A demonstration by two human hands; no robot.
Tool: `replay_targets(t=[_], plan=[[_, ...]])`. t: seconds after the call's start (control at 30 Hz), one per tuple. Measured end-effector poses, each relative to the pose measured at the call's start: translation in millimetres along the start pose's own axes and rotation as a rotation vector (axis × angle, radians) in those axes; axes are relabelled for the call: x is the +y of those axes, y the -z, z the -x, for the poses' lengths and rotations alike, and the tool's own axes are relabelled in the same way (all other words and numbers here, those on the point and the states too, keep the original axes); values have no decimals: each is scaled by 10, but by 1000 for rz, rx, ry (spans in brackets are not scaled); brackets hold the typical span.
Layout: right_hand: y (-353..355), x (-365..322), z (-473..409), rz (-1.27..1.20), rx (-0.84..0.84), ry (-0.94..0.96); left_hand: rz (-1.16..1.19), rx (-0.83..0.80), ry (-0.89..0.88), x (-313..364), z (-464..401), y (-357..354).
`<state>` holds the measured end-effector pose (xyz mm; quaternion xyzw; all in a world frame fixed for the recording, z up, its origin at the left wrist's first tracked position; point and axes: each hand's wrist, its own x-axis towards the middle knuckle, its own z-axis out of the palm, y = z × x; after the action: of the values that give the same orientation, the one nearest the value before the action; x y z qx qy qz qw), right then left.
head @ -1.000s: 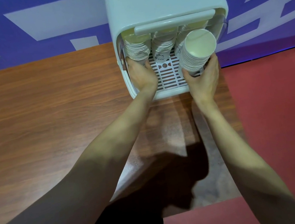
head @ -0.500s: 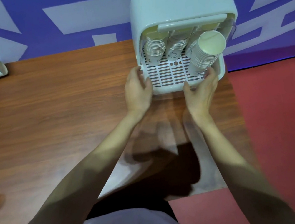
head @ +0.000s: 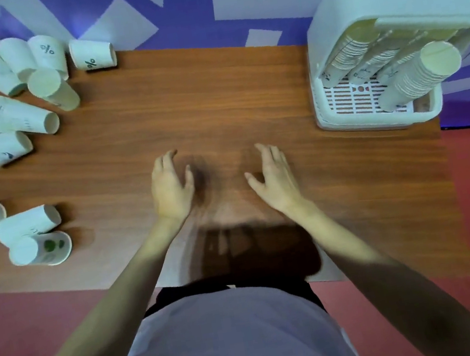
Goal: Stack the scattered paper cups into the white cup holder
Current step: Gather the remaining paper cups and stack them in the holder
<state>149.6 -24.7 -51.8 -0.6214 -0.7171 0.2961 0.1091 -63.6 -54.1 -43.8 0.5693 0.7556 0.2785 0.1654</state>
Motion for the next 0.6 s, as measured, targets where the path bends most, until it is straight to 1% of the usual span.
replay_targets(t=[0.03, 0.13, 0.23, 0.33, 0.53, 0.6], plan=[[-49, -163, 19, 24, -30, 25, -1, -10, 30, -105, 6, 109], [-220, -719, 40, 78, -71, 87, -25, 67, 33, -534, 8, 509], [-490, -1149, -4, 93, -134, 150, 8, 144, 15, -846, -41, 897], [-755, -1611, -11, 67, -191, 222, 36, 202, 40, -1226, -84, 1269], [-1361, -2426, 26, 54, -331, 443, 93, 245, 127, -2093, -152, 1939], [-1559, -2644, 44, 67, -368, 521, 94, 232, 206, -2349, -129, 2089]])
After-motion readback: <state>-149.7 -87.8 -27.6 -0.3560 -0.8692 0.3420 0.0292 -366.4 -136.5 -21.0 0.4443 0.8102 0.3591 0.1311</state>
